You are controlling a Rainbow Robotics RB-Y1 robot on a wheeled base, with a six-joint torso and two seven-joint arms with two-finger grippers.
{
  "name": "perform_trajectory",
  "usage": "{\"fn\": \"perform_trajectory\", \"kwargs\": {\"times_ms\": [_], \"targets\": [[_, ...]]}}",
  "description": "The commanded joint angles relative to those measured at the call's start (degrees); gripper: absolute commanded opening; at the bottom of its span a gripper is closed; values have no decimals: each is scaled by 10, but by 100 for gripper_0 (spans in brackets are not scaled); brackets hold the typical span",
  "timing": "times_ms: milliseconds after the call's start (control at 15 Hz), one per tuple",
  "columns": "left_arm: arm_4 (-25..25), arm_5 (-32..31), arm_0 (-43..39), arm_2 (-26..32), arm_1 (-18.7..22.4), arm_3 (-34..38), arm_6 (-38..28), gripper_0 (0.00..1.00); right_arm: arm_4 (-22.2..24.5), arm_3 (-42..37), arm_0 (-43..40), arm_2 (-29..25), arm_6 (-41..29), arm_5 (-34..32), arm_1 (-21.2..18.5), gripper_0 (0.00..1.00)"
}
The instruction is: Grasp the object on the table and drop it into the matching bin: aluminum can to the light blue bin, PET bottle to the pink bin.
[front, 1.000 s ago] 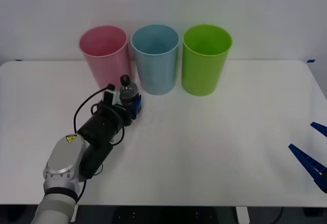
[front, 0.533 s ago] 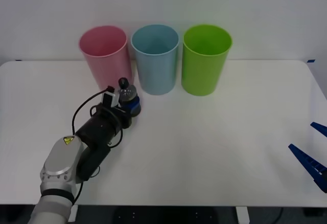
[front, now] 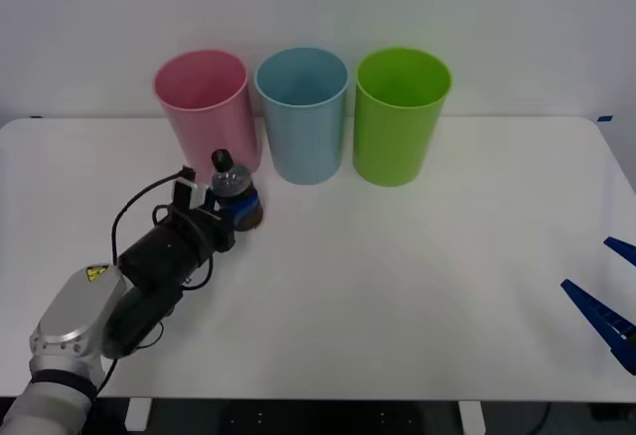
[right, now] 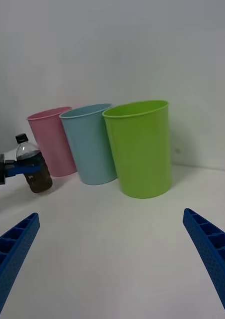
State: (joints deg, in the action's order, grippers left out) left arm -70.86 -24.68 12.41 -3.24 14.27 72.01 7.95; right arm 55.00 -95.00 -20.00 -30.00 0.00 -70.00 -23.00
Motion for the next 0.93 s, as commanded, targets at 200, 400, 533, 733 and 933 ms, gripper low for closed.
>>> {"fn": "perform_trajectory", "kwargs": {"times_ms": [200, 400, 533, 733, 933], "targets": [[60, 2, -58, -13, 46, 88, -13, 0, 0, 0, 0, 0, 0, 0, 0, 100], [88, 10, -88, -12, 70, 138, -20, 0, 0, 0, 0, 0, 0, 0, 0, 100], [107, 18, -98, -12, 86, 159, -23, 0, 0, 0, 0, 0, 0, 0, 0, 100], [136, 28, -103, -11, 114, 186, -30, 0, 0, 0, 0, 0, 0, 0, 0, 100], [157, 32, -104, -10, 143, 209, -37, 0, 0, 0, 0, 0, 0, 0, 0, 100]]}}
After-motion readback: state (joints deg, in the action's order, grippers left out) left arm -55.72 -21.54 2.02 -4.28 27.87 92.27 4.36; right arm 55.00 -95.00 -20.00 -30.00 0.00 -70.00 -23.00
